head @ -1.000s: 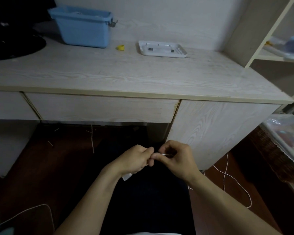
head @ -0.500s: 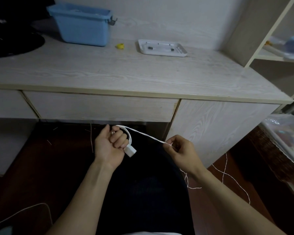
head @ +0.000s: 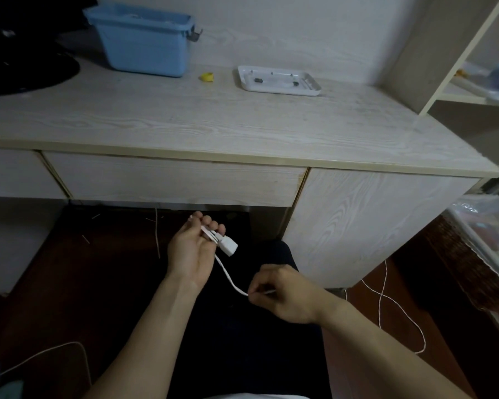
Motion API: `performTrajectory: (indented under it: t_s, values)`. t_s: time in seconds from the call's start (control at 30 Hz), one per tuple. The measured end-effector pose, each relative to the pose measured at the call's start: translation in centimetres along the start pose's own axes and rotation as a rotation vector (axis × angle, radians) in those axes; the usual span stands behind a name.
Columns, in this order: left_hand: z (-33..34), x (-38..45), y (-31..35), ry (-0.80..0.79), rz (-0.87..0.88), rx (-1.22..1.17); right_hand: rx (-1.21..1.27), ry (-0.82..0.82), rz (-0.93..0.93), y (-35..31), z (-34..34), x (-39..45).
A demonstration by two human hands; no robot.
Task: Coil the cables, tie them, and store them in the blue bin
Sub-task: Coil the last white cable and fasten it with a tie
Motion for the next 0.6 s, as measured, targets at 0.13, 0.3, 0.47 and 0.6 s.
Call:
performTrajectory:
  t_s: [0.13,0.3,0.47,0.6]
  values:
    - [0.9,-0.8,-0.9,-0.145,0.069,0.515,-0.008,0.059,-0.055,-1.2,-0.6,-0.2]
    - [2.4,-3.1,-2.4,-0.591,-0.018,1.115,0.039,0.417,-0.067,-1.1,-3.4,-0.5]
    - [4.0,-4.3,-2.9,-0.693,-0.174,1.066,0.032,0.682,0.004,-0.4,-4.9,-1.3]
    - [3.9,-4.8,-3.0,-0.751,-0.281,1.086,-0.015,0.772,0.074,-0.3,-5.7,-1.7]
Point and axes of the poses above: each hand's wrist, its own x-axis towards the middle knuckle, its own z-axis out of the palm, y = z × x, the point moved 6 cm from there along x, towards the middle knuckle, and after that the axes turned 4 degrees about z, right-handed, at the moved point
